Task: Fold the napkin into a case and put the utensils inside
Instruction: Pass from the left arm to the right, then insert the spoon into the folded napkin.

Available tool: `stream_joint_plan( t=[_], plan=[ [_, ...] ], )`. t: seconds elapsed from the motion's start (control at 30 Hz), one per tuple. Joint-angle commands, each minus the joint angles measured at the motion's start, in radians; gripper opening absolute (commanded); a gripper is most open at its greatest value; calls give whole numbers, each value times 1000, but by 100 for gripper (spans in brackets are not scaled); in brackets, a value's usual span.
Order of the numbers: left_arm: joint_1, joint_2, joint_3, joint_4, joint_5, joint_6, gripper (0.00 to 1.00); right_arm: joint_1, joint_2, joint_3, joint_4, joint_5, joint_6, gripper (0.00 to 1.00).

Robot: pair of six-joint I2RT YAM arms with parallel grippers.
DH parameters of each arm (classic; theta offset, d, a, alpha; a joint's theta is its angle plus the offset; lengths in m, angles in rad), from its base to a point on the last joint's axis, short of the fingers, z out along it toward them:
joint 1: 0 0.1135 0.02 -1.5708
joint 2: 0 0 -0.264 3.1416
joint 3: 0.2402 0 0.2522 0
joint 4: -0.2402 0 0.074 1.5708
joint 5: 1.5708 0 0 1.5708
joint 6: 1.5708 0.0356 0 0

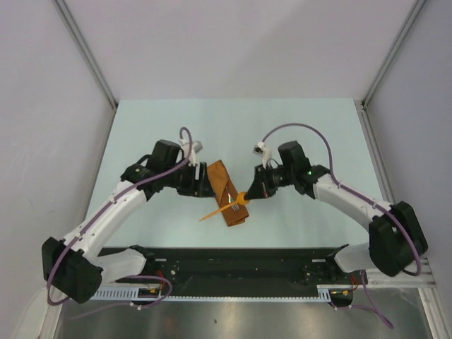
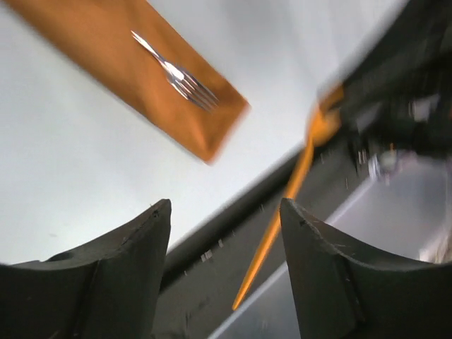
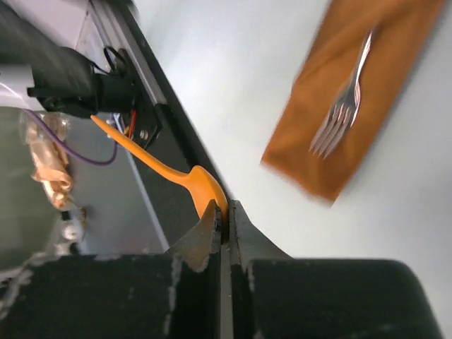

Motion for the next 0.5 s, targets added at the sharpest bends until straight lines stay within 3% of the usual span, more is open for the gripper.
stream_joint_plan(
  t=[0.0, 0.07, 0.2, 0.27, 0.3, 0.47],
  plan=[
    [103, -63, 33, 165, -200, -165, 69, 82, -251, -199, 83, 325, 529, 0],
    [117, -62, 13, 213, -220, -204, 70, 120, -305, -308, 99, 396, 797, 0],
    [146, -2, -39, 351, -216, -286, 68, 209, -417, -412, -11, 672, 1142, 0],
    [154, 52, -28, 406, -159, -287, 52, 272, -477, -446, -51, 824, 1234, 0],
    [157, 120, -16, 405, -145, -285, 50, 290, -493, -449, -93, 870, 1342, 0],
    [162, 296, 65, 380, -77, -274, 43, 387, -481, -402, -262, 1076, 1527, 0]
  ],
)
